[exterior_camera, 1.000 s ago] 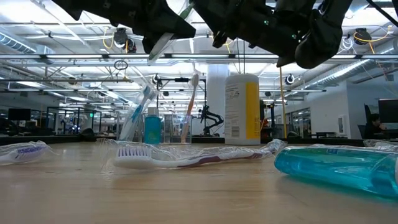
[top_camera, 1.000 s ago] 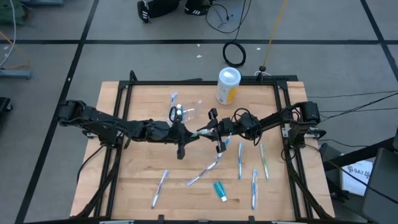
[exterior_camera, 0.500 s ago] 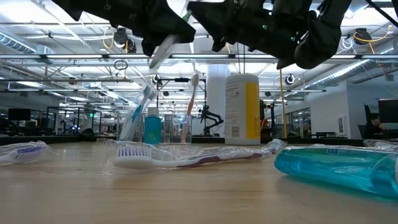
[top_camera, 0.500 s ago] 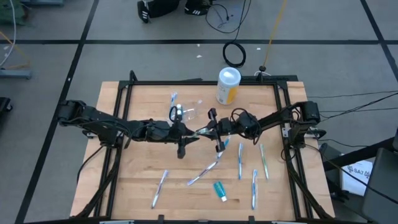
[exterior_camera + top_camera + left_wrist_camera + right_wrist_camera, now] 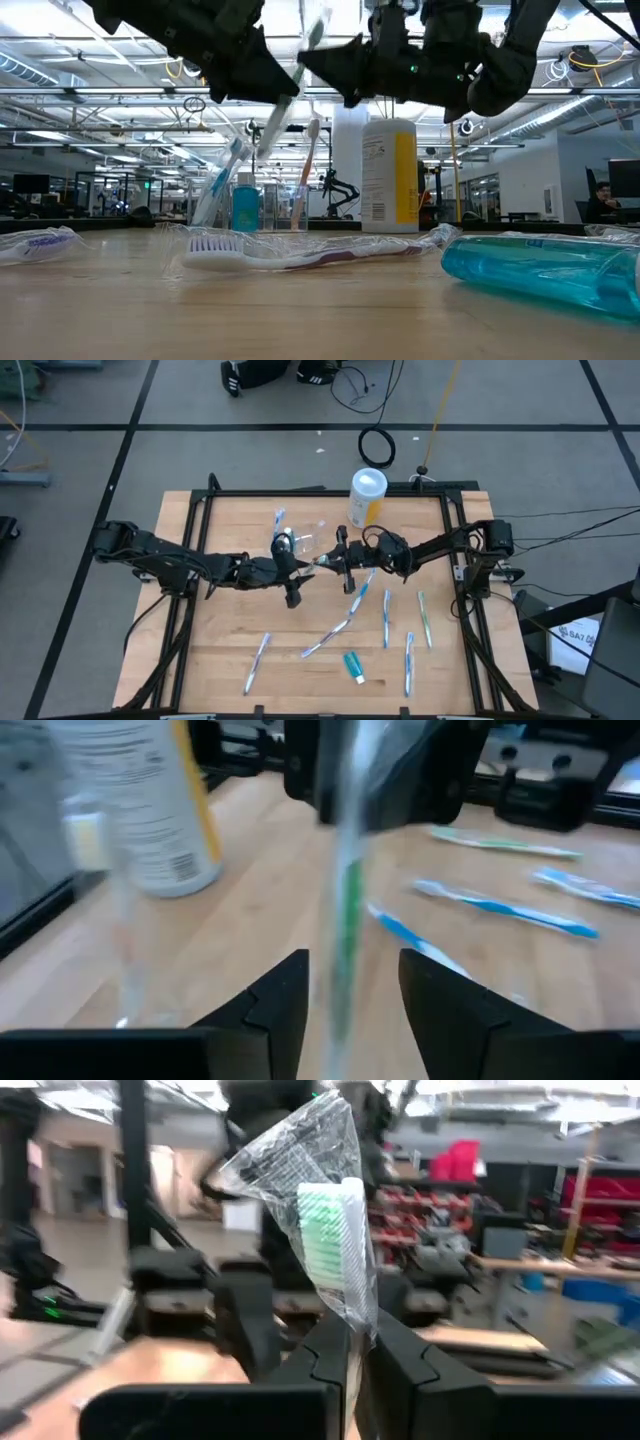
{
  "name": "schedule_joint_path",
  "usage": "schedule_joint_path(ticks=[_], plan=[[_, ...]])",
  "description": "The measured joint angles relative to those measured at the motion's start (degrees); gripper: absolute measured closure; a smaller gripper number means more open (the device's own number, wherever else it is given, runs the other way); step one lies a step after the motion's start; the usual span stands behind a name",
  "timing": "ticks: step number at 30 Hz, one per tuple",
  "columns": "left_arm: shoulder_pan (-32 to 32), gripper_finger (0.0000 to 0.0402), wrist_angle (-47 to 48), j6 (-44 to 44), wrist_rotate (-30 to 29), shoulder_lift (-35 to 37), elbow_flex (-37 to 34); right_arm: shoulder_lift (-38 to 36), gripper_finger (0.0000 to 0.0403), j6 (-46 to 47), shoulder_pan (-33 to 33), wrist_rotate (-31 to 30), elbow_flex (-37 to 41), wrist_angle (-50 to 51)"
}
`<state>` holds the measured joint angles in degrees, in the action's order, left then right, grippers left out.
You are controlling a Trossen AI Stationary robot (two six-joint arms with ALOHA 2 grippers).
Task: Pick & Place toothbrushing station
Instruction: Put the green toothbrush into the transparent organizer
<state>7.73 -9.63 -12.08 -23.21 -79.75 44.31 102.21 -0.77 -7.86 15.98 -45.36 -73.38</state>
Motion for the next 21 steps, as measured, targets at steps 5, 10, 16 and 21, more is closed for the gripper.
schedule_joint_path(ticks=[5,10,16,21], plan=[[-0.1,0.0234,1.6,-0.5,-4.1,0.0,0.0,-0.8,0.0391,-4.6,-1.8,-6.7,0.0,2.7],[0.0,0.0233,2.2,-0.6,-3.8,0.0,0.0,-3.5,0.0391,-17.1,-1.9,-19.3,0.0,7.8],[0.0,0.0233,2.2,-0.5,-3.8,0.0,0.0,-4.1,0.0391,-18.0,-4.1,-24.7,0.0,13.2],[-0.8,0.0233,2.2,-0.5,-3.8,0.0,0.0,-3.9,0.039,-18.0,-5.9,-24.6,0.0,13.1]])
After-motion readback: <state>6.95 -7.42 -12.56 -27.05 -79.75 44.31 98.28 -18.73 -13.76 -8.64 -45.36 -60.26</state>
